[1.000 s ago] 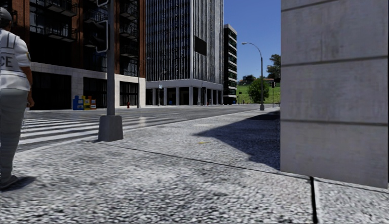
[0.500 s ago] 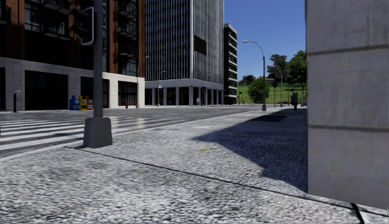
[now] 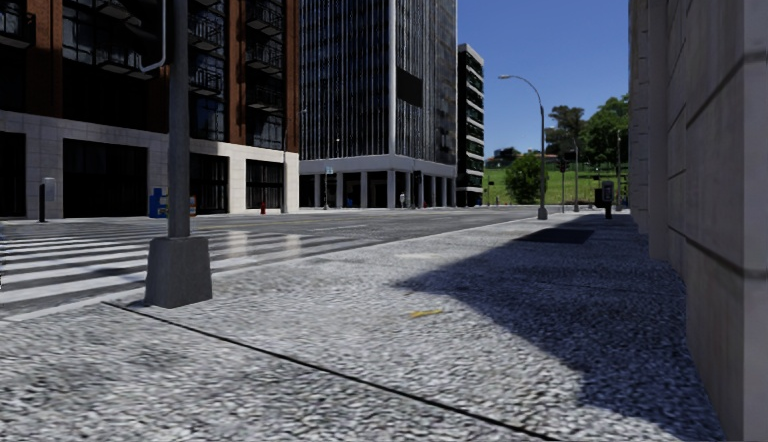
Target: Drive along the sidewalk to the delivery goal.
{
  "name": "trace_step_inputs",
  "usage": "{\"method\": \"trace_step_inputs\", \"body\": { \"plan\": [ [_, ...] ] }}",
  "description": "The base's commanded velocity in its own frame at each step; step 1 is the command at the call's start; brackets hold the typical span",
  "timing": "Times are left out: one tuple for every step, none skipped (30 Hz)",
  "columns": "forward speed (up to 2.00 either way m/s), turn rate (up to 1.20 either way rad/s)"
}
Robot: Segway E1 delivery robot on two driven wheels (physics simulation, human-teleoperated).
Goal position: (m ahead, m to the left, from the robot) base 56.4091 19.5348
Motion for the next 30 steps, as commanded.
{"method": "trace_step_inputs", "body": {
  "plan": [
    [1.03,0.3],
    [1.03,0.3],
    [1.02,0.3],
    [1.02,0.0],
    [1.03,0.0],
    [1.03,0.0],
    [1.03,0.0],
    [1.03,0.0],
    [1.03,0.0],
    [1.03,0.0],
    [1.03,0.0],
    [1.03,0.0],
    [1.02,0.0],
    [1.02,0.0],
    [1.03,0.0],
    [1.03,-0.13],
    [1.03,-0.13],
    [1.07,-0.25],
    [1.22,-0.3],
    [1.41,-0.31],
    [1.41,-0.31],
    [1.52,-0.31],
    [1.62,-0.31],
    [1.68,-0.31],
    [1.68,-0.31],
    [1.75,-0.31],
    [1.88,-0.24],
    [2.0,-0.02],
    [2.0,0.0],
    [2.0,0.0]
  ]
}}
